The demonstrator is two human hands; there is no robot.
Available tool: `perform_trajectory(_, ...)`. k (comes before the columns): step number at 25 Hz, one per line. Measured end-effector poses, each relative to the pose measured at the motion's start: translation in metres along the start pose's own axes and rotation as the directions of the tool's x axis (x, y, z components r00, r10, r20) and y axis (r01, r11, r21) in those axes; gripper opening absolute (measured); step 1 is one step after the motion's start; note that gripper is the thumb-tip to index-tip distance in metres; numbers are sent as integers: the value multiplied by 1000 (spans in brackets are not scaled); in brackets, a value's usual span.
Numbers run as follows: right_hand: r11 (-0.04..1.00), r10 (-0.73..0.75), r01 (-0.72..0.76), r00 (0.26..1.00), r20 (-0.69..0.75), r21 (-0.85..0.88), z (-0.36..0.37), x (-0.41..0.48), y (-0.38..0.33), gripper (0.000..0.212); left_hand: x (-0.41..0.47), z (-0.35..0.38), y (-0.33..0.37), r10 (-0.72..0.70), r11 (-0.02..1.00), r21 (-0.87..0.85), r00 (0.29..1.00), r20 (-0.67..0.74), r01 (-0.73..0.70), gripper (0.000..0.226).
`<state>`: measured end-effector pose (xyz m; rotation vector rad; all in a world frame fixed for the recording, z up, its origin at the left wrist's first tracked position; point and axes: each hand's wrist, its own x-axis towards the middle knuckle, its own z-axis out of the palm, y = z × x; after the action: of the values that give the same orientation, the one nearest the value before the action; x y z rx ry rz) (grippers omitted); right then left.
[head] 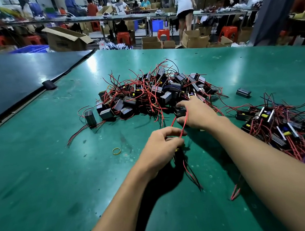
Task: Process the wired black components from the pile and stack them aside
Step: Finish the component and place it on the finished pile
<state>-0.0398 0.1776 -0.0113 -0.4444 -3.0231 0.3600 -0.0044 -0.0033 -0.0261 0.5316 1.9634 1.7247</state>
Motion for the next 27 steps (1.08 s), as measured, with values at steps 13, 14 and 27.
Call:
perform_trajectory(13,860,126,110,900,-417,498,-24,-33,23,24,-5,-4,0,67,997,-50,992,103,-63,55)
perform_trajectory(14,774,206,100,894,-398,625,-28,-35,24,19,-5,-4,-1,67,997,-37,991,114,-63,52)
perform_trajectory(27,851,29,-128,980,198,509,-31,-107,56,17,-3,-15,9,-8,858,514,1000,13,0,34)
